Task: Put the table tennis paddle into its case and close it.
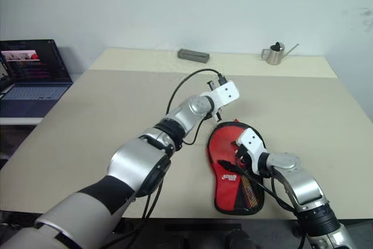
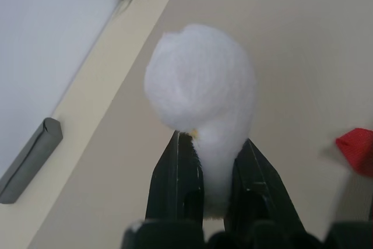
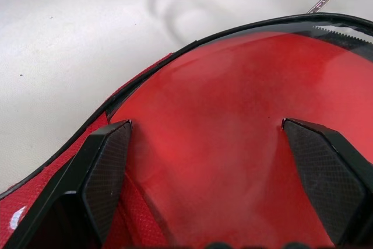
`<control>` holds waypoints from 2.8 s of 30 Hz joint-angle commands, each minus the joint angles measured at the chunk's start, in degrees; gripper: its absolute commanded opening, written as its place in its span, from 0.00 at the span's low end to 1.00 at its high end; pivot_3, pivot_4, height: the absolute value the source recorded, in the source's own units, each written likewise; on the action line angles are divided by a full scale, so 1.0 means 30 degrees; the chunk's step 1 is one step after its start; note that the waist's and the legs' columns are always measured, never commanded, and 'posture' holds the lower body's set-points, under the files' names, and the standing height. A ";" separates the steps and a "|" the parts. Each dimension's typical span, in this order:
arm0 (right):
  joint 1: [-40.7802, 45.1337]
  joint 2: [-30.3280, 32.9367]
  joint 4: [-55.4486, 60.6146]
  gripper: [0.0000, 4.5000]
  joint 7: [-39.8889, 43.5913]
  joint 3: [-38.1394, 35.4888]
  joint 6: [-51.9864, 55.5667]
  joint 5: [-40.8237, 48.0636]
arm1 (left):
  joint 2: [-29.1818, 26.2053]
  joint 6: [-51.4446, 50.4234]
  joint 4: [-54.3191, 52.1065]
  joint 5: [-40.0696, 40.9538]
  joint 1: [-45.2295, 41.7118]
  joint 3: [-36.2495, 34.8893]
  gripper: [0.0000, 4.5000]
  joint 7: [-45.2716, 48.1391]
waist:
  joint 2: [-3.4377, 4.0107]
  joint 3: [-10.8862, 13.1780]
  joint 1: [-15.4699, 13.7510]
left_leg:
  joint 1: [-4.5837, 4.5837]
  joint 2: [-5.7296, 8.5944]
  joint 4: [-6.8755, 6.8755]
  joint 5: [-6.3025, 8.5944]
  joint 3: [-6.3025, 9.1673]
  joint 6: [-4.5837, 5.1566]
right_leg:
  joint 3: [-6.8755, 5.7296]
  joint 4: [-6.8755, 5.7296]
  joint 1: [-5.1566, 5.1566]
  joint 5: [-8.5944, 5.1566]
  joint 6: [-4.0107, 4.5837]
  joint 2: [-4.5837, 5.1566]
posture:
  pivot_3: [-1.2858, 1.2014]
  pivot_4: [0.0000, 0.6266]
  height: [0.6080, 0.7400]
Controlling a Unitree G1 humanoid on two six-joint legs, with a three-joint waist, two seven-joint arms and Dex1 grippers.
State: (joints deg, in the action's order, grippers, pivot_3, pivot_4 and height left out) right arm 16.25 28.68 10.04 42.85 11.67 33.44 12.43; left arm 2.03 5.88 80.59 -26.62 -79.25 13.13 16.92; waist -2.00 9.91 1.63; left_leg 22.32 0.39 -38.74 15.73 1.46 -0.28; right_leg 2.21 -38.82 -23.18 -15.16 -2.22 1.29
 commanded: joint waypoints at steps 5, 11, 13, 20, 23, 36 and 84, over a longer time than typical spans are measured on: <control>-0.1583 0.0041 -0.0938 1.00 0.0061 0.1650 0.1906 -0.0311 | 0.0257 0.0790 -0.0475 -0.0570 -0.1426 0.0248 0.03 -0.0895 | -0.0001 0.0000 0.0001 | 0.0001 0.0000 0.0001 0.0000 -0.0001 0.0000 | 0.0001 0.0002 0.0000 -0.0005 -0.0008 0.0000 | 0.52 0.24 1.00; -0.1659 0.0074 -0.0806 1.00 -0.0031 0.1628 0.1956 -0.0297 | 0.0365 0.0806 -0.0440 -0.0914 -0.1853 0.0462 0.03 -0.1381 | -0.0001 0.0001 0.0002 | 0.0005 0.0001 0.0002 0.0001 0.0000 0.0000 | 0.0000 0.0011 0.0000 -0.0005 -0.0007 0.0000 | 0.52 0.24 1.00; -0.1659 0.0083 -0.0795 1.00 -0.0050 0.1625 0.1948 -0.0303 | 0.0331 0.0749 -0.0424 -0.1038 -0.1926 0.0525 0.03 -0.1537 | -0.0001 0.0001 0.0002 | 0.0005 0.0001 0.0002 0.0001 -0.0001 0.0000 | 0.0000 0.0010 -0.0001 -0.0011 -0.0018 -0.0001 | 0.52 0.24 1.00; -0.1701 0.0059 -0.0822 1.00 -0.0123 0.1619 0.1862 -0.0317 | 0.1274 0.1377 -0.0459 -0.0808 -0.1819 0.0369 0.03 0.0009 | -0.0001 0.0000 -0.0011 | 0.0006 0.0001 0.0002 0.0002 0.0000 0.0000 | -0.0002 0.0014 0.0000 -0.0005 -0.0008 0.0000 | 0.52 0.24 1.00; -0.1666 0.0018 -0.0844 1.00 -0.0140 0.1621 0.1840 -0.0311 | 0.2065 0.1912 -0.0466 -0.0846 -0.1340 0.0690 0.03 0.1813 | 0.0001 -0.0001 -0.0011 | 0.0007 0.0007 0.0002 0.0002 -0.0005 -0.0001 | 0.0000 0.0019 0.0000 -0.0005 -0.0008 -0.0001 | 0.52 0.24 1.00; -0.1497 -0.0258 -0.0919 1.00 -0.0290 0.1642 0.1847 -0.0335 | 0.2744 0.1438 -0.0489 -0.0109 -0.0984 0.0433 0.34 0.3560 | 0.0015 -0.0009 0.0002 | 0.0002 0.0005 0.0006 0.0002 -0.0007 0.0000 | 0.0008 0.0014 0.0000 -0.0054 -0.0085 -0.0012 | 0.52 0.24 1.00; -0.0187 0.4233 0.4514 1.00 0.3163 -0.3473 0.3466 0.3962 | -0.9590 -0.5746 -1.9229 1.0294 0.8732 -0.2957 0.99 1.8274 | 0.0072 0.0028 0.0029 | 0.0036 -0.0037 -0.0009 0.0002 0.0014 0.0002 | 0.0022 -0.0034 -0.0051 -0.0004 0.0030 -0.0009 | 0.52 0.24 1.00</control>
State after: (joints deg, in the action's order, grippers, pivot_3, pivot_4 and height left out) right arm 14.91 40.60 20.09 51.35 3.84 42.81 21.66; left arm -25.88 -9.43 28.02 1.97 -52.72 4.37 70.84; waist -1.79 10.00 1.72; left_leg 22.47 0.28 -38.78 15.74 1.55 -0.28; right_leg 2.25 -38.90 -23.34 -15.18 -2.13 1.26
